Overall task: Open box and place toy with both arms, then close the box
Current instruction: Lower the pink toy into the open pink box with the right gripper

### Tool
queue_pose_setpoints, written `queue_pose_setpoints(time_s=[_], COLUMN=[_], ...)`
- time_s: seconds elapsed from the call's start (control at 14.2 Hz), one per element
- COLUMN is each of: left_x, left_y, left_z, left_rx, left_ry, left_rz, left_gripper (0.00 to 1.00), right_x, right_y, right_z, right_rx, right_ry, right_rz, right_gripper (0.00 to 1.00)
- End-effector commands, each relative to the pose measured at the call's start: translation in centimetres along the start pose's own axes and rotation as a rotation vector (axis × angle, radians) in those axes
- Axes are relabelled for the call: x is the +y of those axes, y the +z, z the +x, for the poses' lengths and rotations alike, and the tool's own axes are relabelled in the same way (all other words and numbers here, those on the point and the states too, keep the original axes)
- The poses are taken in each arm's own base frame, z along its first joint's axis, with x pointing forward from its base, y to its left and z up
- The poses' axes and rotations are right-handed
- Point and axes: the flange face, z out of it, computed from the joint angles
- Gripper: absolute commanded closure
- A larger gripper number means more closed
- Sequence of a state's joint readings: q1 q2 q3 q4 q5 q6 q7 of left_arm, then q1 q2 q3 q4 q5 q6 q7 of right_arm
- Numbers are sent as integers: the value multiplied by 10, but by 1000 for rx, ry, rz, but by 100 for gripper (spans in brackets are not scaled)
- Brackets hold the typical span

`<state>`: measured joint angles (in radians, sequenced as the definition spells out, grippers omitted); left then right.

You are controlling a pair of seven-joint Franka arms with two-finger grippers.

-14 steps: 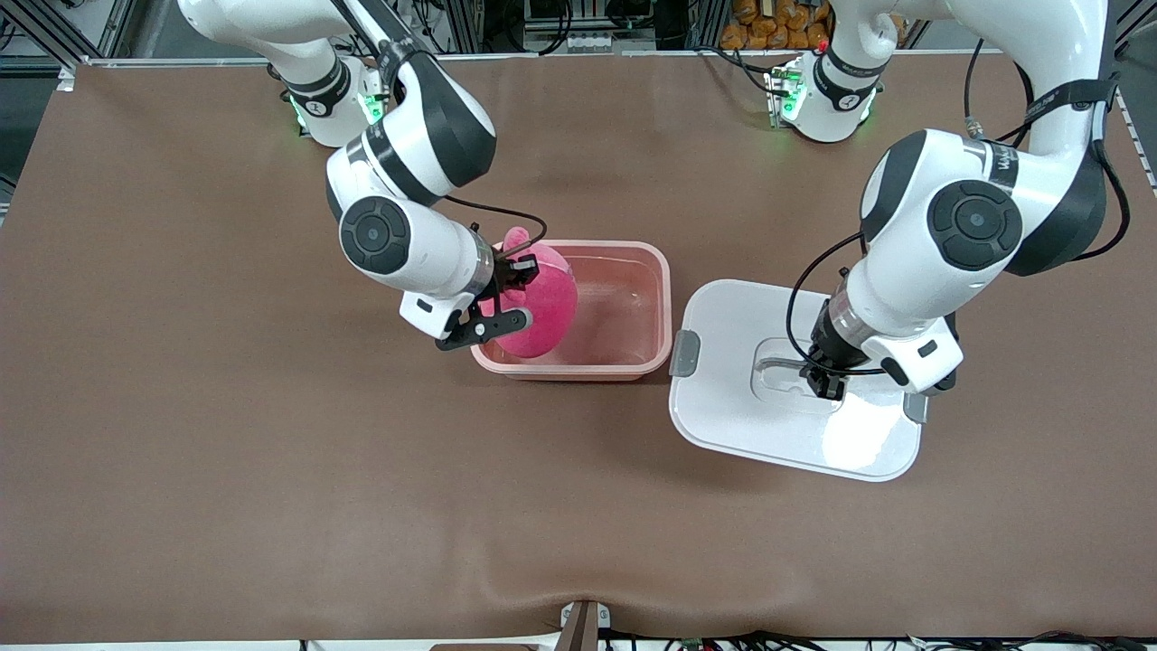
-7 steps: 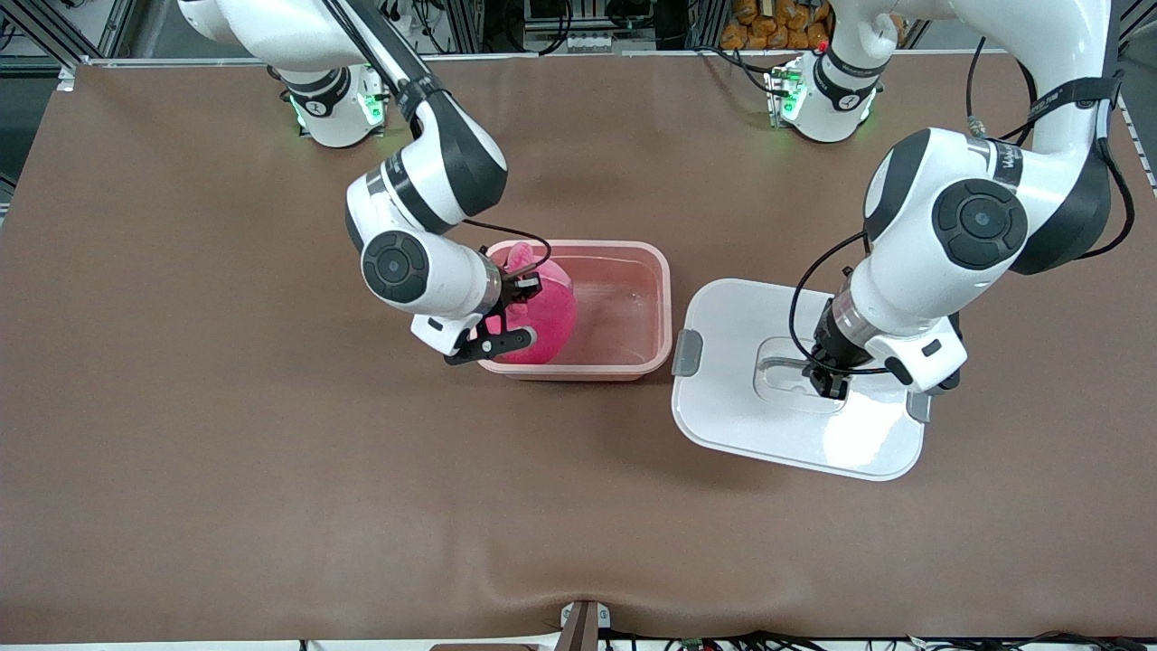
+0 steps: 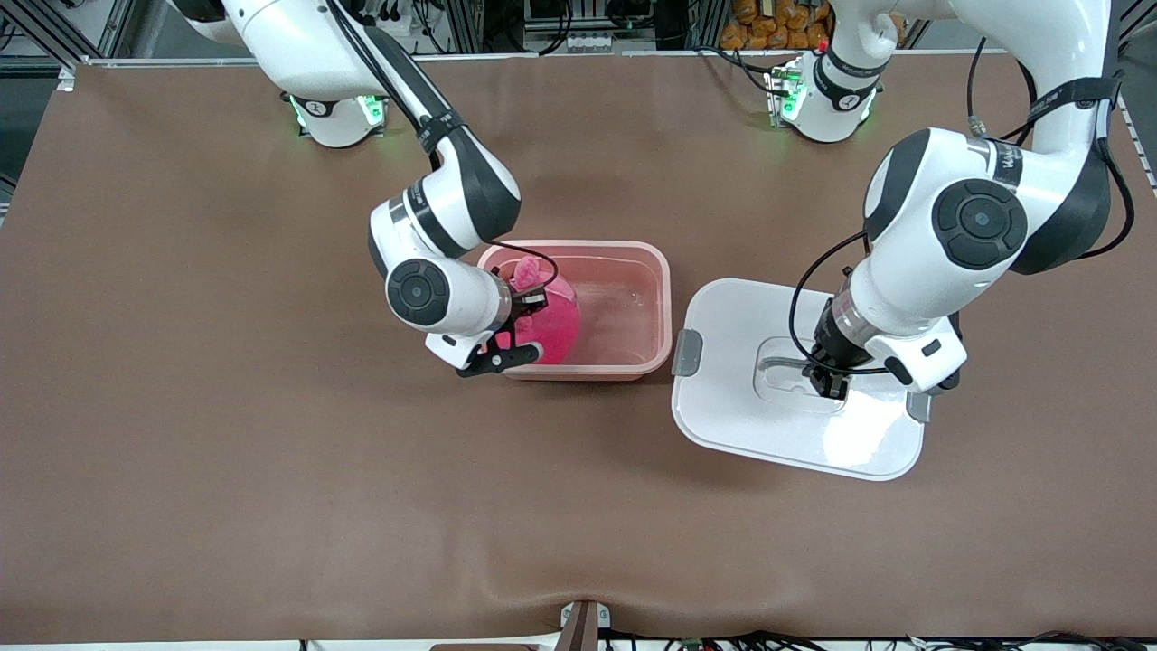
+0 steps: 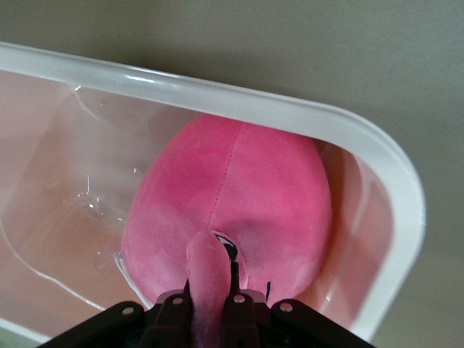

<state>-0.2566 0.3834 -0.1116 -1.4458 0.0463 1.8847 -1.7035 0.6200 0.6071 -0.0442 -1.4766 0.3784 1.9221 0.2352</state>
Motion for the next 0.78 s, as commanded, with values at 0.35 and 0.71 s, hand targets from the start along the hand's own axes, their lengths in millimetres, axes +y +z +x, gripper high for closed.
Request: queue_pose_setpoints(time_s=[0.35, 0.71], left_x=[-8, -8], left_y=[-10, -9], left_z=[2, 2], left_rx=[3, 3], left_ry=[22, 30], left_rz=[1, 3], left_gripper=[100, 100], right_x=[-61, -89], right_y=[38, 96], right_z=[0, 5], right_rx=[119, 227], right_ry=[11, -31], right_rz=[32, 39], right_gripper=[100, 100])
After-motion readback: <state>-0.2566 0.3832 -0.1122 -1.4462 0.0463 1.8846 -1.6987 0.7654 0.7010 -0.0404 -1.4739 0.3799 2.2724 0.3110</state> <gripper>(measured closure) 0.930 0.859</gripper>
